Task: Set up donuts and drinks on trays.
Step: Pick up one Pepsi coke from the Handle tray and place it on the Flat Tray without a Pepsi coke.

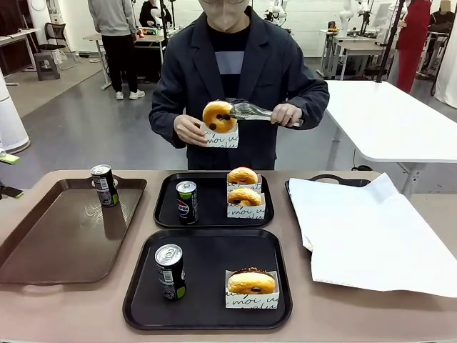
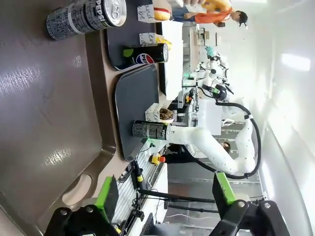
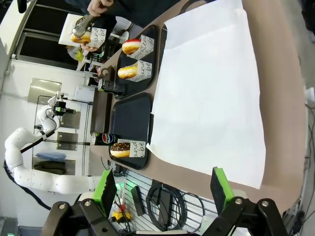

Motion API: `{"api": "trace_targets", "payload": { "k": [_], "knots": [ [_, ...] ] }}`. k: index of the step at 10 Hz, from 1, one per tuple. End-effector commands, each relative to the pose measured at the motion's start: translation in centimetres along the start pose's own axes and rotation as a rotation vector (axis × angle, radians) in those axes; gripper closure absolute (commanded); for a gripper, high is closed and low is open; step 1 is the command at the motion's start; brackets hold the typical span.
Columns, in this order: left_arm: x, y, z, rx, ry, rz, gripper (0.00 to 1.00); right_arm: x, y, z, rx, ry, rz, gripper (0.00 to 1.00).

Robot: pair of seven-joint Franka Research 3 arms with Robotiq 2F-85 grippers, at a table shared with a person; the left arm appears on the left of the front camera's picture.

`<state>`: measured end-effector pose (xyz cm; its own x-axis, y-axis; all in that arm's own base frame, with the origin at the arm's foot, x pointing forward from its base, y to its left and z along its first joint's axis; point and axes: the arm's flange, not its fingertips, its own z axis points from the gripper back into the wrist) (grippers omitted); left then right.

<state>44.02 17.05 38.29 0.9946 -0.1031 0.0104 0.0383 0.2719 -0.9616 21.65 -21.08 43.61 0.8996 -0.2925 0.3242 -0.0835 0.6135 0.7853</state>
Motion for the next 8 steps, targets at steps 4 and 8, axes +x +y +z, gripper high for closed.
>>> {"api": "trace_targets", "payload": {
  "k": [4,8],
  "knots": [
    [-1.18,-0.66,1.21,-0.025,-0.012,-0.032,0.0,0.35,-0.11,-0.26,0.034,-0.025,0.02,0.0],
    [-1.18,-0.66,1.21,-0.025,-0.012,-0.032,0.0,0.35,-0.11,-0.26,0.034,-0.025,0.02,0.0]
  ]
}}
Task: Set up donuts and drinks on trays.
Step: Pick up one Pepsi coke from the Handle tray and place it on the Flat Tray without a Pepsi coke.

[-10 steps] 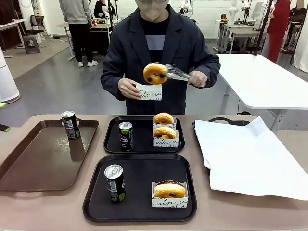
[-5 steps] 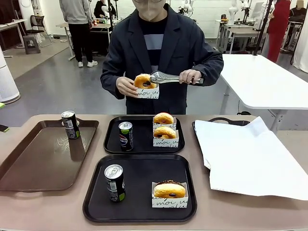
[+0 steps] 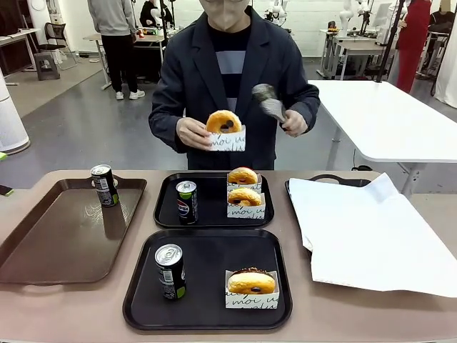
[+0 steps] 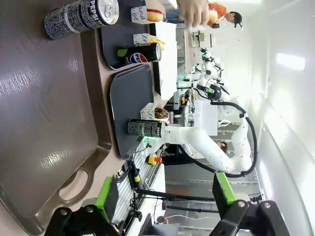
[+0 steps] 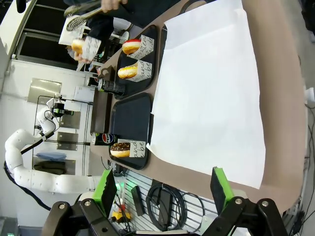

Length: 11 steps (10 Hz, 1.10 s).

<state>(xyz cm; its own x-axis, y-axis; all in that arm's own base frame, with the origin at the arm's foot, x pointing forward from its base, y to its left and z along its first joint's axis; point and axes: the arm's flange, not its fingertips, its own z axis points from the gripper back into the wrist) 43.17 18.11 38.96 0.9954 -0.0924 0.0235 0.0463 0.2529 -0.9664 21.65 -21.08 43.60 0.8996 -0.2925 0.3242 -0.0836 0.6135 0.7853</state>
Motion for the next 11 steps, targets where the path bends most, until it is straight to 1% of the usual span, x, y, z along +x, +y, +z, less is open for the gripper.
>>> {"api": "trace_targets", "payload": {
  "k": [1,11],
  "knots": [
    [-0.23,-0.28,0.09,-0.006,0.002,-0.022,0.0,0.35,-0.11,-0.25,0.034,-0.025,0.019,0.0],
    [-0.23,-0.28,0.09,-0.006,0.002,-0.022,0.0,0.35,-0.11,-0.25,0.034,-0.025,0.019,0.0]
  ]
}}
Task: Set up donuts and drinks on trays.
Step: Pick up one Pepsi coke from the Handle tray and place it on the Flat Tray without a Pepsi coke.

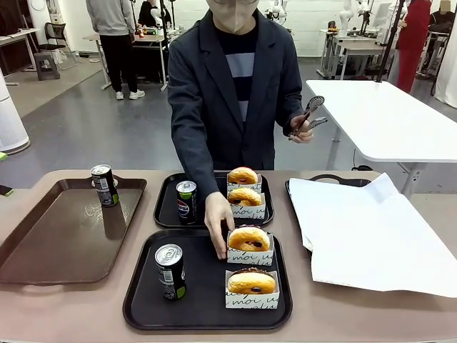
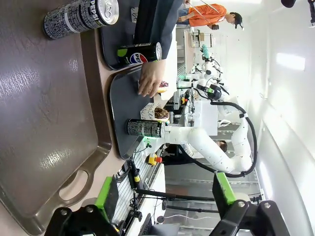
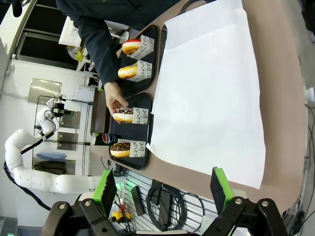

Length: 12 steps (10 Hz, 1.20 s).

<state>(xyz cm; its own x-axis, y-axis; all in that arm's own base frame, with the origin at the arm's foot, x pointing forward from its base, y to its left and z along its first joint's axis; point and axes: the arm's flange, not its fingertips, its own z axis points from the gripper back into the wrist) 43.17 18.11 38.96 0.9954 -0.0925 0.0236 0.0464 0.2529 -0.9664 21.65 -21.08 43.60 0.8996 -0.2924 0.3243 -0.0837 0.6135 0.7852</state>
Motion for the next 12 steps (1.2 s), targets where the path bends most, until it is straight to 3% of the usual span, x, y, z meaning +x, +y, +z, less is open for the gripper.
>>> {"api": "trace_targets", "payload": {
  "k": [1,12],
  "knots": [
    [-0.23,-0.28,0.09,-0.006,0.002,-0.022,0.0,0.35,-0.11,-0.25,0.034,-0.025,0.019,0.0],
    [-0.23,-0.28,0.09,-0.006,0.002,-0.022,0.0,0.35,-0.11,-0.25,0.034,-0.025,0.019,0.0]
  ]
}}
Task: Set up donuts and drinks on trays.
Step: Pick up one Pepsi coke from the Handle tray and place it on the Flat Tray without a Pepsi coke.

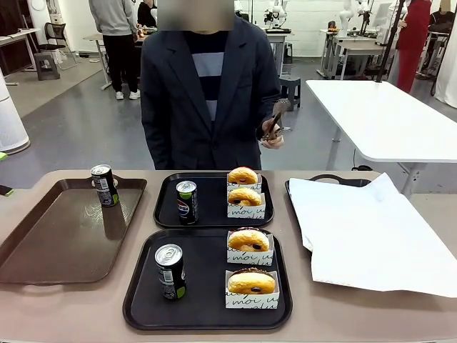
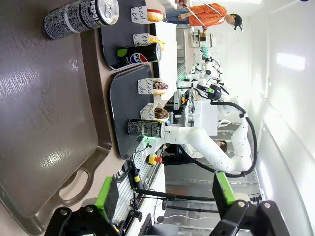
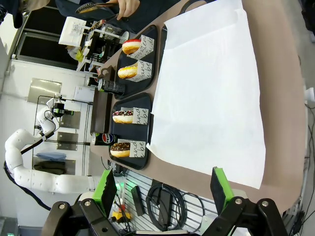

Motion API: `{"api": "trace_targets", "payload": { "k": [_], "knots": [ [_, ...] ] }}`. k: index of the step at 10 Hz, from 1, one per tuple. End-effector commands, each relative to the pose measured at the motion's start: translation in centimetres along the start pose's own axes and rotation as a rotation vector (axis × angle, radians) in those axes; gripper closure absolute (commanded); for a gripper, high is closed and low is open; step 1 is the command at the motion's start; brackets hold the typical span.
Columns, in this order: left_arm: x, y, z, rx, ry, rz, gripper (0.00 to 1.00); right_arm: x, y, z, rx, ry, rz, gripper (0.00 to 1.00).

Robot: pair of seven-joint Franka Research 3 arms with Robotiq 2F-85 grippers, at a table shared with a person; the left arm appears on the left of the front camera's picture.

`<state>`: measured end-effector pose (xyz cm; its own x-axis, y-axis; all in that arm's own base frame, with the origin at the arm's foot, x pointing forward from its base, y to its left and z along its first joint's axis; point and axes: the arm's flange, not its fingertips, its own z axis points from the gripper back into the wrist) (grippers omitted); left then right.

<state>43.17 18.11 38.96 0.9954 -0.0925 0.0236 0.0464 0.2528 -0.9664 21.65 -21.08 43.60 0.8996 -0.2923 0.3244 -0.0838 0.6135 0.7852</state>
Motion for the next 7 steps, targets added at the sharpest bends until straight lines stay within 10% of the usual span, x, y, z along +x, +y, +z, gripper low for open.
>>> {"api": "trace_targets", "payload": {
  "k": [1,7],
  "knots": [
    [-0.23,-0.28,0.09,-0.006,0.002,-0.022,0.0,0.35,-0.11,-0.25,0.034,-0.025,0.019,0.0],
    [-0.23,-0.28,0.09,-0.006,0.002,-0.022,0.0,0.35,-0.11,-0.25,0.034,-0.025,0.019,0.0]
  ]
}}
